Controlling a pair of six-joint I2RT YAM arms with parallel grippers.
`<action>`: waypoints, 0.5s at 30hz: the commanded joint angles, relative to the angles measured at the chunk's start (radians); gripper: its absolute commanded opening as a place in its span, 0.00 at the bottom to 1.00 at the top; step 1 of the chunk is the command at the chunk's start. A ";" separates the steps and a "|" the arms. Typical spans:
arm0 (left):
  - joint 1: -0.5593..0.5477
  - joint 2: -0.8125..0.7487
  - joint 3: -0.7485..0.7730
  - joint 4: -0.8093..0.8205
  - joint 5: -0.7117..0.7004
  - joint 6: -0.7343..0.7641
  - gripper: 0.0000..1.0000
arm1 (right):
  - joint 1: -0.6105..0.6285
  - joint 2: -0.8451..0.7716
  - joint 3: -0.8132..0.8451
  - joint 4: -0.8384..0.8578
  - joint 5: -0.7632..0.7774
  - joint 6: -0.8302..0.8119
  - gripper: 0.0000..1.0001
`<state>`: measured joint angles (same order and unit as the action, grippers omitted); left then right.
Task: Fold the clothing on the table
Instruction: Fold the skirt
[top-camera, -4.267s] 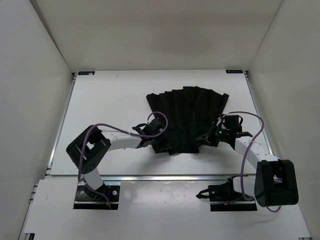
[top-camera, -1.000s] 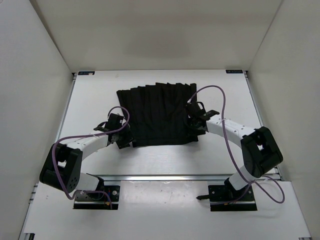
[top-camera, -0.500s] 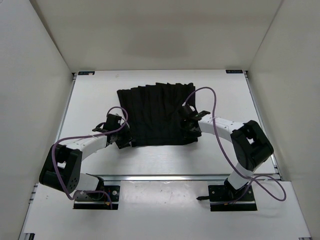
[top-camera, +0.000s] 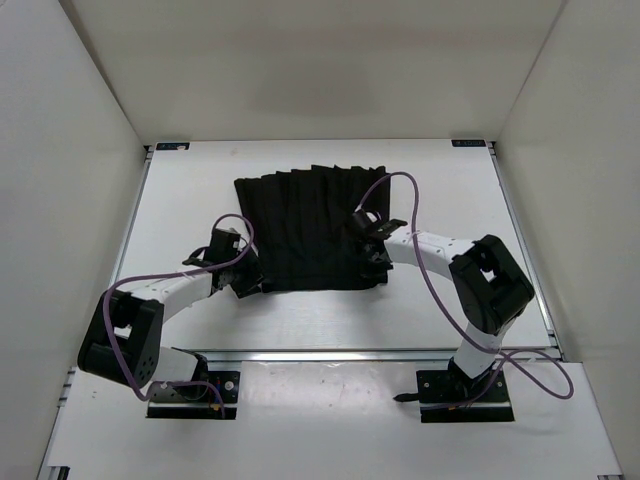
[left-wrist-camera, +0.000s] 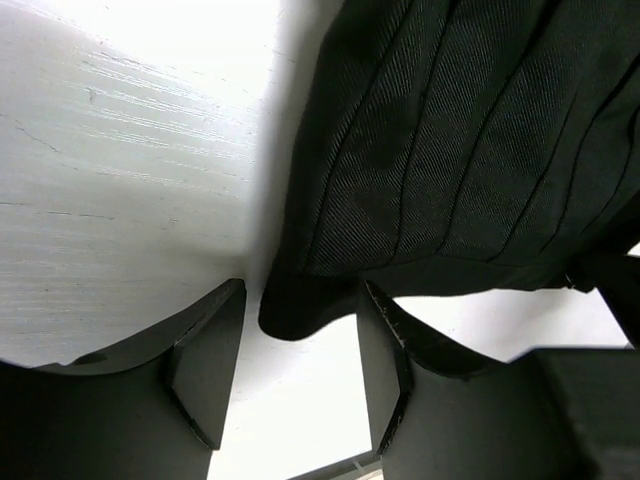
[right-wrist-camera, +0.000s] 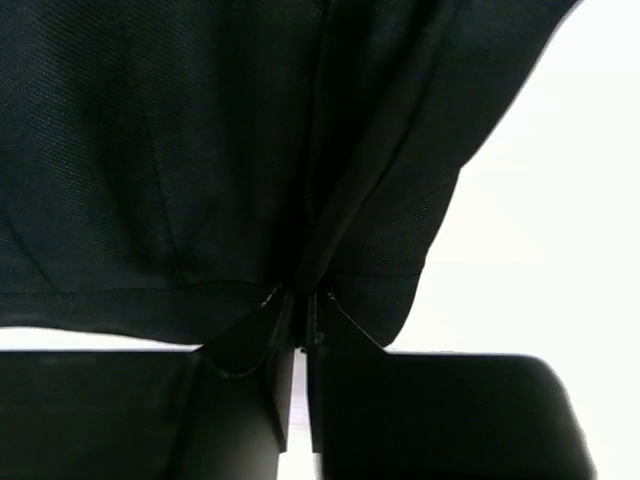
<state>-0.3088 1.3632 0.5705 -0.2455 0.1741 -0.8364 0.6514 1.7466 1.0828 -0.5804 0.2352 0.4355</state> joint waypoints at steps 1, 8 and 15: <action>0.023 -0.013 -0.024 -0.026 -0.001 0.014 0.60 | 0.004 0.011 0.022 -0.020 -0.008 0.005 0.00; 0.164 -0.107 0.051 -0.129 -0.003 0.085 0.59 | -0.081 -0.125 0.199 0.198 -0.586 0.078 0.00; 0.214 -0.121 0.230 -0.293 0.011 0.181 0.59 | -0.393 -0.503 -0.143 0.356 -0.813 0.367 0.00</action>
<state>-0.0826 1.2823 0.7227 -0.4603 0.1806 -0.7162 0.4213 1.3861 1.1347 -0.2947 -0.4072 0.6487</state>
